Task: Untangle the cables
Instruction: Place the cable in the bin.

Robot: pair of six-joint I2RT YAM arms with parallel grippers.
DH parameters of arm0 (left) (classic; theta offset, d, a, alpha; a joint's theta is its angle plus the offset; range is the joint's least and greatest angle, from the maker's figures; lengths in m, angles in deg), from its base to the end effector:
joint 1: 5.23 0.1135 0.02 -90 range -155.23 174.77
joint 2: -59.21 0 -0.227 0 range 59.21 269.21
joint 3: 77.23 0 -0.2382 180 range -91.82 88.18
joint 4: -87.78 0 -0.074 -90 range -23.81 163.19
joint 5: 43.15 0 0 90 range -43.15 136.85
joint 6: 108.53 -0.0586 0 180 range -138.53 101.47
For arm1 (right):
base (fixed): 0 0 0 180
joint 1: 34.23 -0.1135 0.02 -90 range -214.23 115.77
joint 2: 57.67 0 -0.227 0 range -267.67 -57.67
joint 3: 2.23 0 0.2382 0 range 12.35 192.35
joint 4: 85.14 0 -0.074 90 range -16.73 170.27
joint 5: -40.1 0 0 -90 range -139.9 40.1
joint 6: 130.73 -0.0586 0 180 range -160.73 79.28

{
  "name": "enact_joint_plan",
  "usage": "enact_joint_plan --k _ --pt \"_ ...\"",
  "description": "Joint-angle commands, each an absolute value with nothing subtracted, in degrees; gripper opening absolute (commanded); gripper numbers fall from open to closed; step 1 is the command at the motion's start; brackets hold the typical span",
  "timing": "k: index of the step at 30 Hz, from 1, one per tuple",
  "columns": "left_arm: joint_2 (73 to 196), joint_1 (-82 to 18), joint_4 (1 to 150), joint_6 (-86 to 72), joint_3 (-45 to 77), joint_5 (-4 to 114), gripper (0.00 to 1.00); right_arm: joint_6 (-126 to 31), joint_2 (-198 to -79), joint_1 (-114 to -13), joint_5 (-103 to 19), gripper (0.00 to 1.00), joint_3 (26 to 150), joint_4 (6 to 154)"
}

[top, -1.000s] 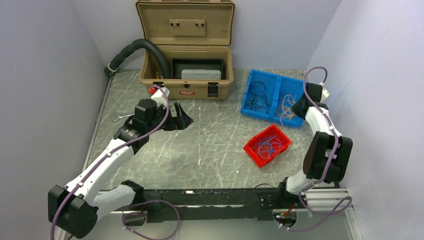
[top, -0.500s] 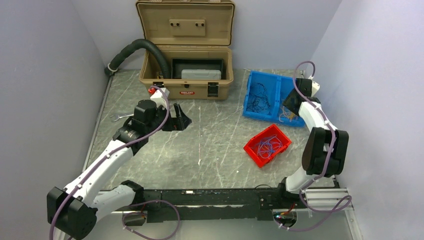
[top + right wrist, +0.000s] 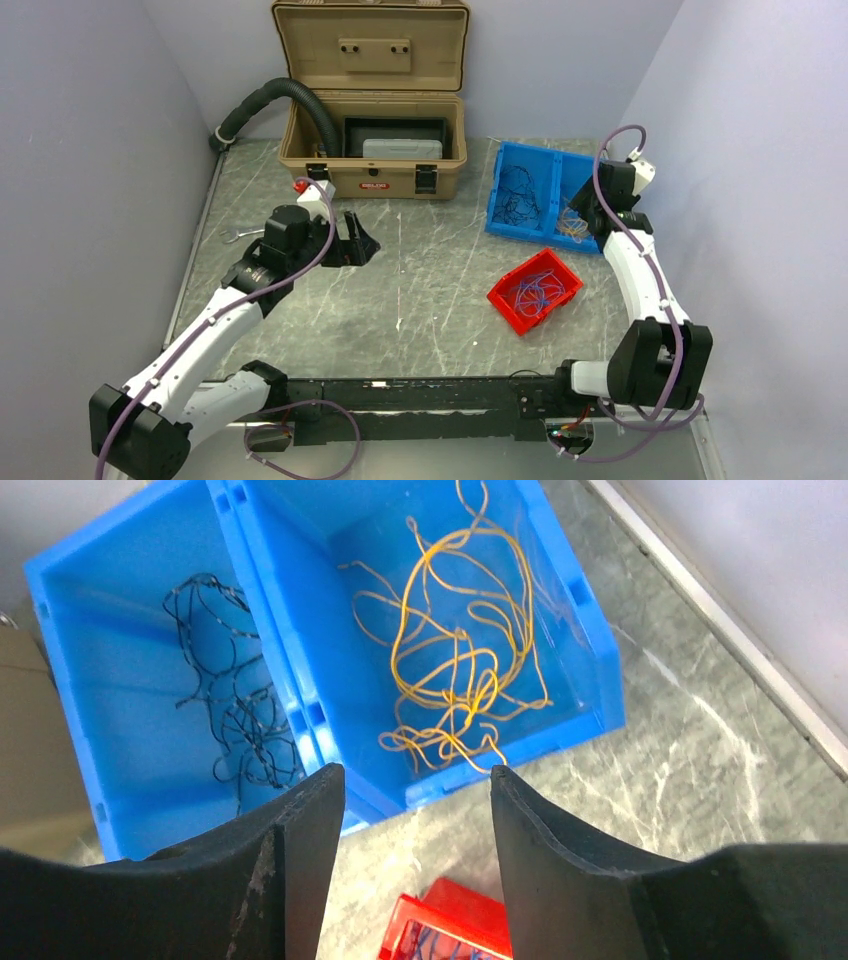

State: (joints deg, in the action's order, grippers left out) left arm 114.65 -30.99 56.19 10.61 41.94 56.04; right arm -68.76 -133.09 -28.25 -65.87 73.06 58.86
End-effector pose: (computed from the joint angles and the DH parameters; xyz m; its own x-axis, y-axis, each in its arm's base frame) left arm 0.2181 -0.1156 0.2646 -0.6191 -0.2350 -0.7494 0.2938 0.8156 -0.4985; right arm 0.3030 -0.0479 0.2558 -0.3667 0.4927 -0.7892 0.5591 0.7947 0.2364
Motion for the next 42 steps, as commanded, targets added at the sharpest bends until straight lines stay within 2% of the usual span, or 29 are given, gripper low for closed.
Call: enact_joint_plan --k 1,17,19,23,24,36,42 --pt "112.49 -31.24 57.24 10.0 42.83 56.01 0.99 -69.4 -129.66 -28.08 -64.44 0.57 70.11 59.75" --pt "104.86 -31.3 66.68 7.25 54.86 55.69 0.99 -70.86 -130.32 -26.21 -58.35 0.45 64.82 61.95" --pt "104.56 -31.33 68.16 6.86 56.38 55.59 0.99 -71.41 -131.27 -26.15 -58.1 0.37 65.03 62.2" --pt "103.31 -31.29 71.24 6.05 59.33 55.13 0.99 -72.49 -132.86 -26.01 -58.43 0.03 65.91 62.18" --pt "102.85 -31.31 71.8 5.92 59.73 55.05 0.99 -72.65 -133.16 -25.97 -58.69 0.0 66.1 62.21" --pt "103.25 -31.33 72.7 6.31 60.41 56.08 0.99 -75.22 -139.84 -25.4 -56.7 0.0 66.85 65.39" --pt "103.83 -31.31 72.74 6.08 59.93 56.05 0.99 -76.22 -146.93 -24.91 -56.29 0.0 69.59 66.76"
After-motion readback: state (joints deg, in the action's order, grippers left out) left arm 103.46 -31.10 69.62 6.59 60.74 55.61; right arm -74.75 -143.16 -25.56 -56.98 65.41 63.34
